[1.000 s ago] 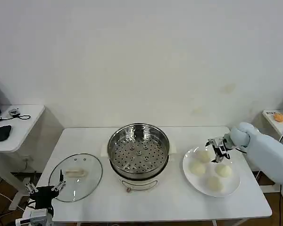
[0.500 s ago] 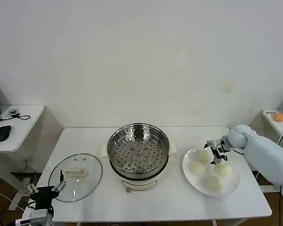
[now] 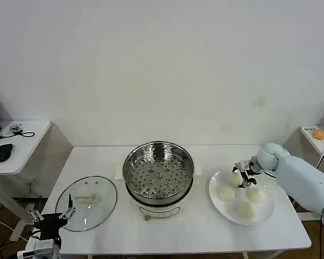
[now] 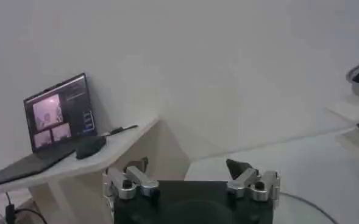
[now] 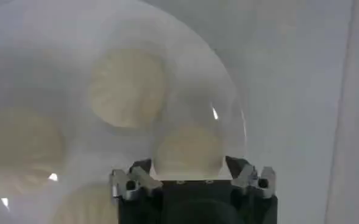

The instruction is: Take steamed baozi put them in steamer then cover it.

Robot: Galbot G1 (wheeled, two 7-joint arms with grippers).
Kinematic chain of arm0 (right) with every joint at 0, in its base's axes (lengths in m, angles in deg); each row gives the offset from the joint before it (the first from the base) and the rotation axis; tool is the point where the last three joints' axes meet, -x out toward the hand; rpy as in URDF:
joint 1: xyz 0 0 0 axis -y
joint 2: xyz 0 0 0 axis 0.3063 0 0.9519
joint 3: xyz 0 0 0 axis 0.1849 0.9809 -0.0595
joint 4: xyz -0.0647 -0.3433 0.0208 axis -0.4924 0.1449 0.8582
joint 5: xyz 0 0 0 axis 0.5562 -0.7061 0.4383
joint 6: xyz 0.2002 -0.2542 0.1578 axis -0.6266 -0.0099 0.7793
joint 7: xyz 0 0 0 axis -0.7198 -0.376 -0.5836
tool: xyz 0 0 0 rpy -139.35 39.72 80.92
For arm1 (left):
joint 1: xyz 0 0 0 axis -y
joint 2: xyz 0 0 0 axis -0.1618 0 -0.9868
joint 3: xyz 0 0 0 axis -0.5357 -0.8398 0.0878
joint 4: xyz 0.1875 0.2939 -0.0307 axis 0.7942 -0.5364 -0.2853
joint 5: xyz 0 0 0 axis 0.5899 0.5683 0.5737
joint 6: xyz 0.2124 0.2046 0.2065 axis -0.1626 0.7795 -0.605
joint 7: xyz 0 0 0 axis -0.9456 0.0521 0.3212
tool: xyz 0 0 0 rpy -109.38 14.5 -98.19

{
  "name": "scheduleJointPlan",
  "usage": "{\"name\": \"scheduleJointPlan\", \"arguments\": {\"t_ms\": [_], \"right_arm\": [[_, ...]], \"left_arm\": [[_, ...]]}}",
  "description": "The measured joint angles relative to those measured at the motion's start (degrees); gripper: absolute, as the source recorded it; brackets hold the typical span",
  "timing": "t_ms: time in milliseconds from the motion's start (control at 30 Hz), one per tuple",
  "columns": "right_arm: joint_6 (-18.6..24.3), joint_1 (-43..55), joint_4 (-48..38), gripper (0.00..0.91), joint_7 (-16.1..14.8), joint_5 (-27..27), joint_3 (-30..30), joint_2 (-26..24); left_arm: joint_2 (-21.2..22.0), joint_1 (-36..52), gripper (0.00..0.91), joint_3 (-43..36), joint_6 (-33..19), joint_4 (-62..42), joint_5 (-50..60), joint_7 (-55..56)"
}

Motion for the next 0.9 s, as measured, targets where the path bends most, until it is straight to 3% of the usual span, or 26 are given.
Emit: {"name": "scheduleJointPlan", "arguments": {"t_ms": [467,900], "right_arm": [[0.73,1.45,1.76,0.615,-0.14,1.22,0.42,-1.14],[0.79,14.15,10.95,0.615,-0.23,9.06,8.72,-7.84]], "left_arm": [[-0.03,-0.83,0.907,0.4,0.0,1.0,-0.02,0.04],[-1.03,-0.57,0.907,0.23,-0.04,0.48,-0.48,0.03]]}}
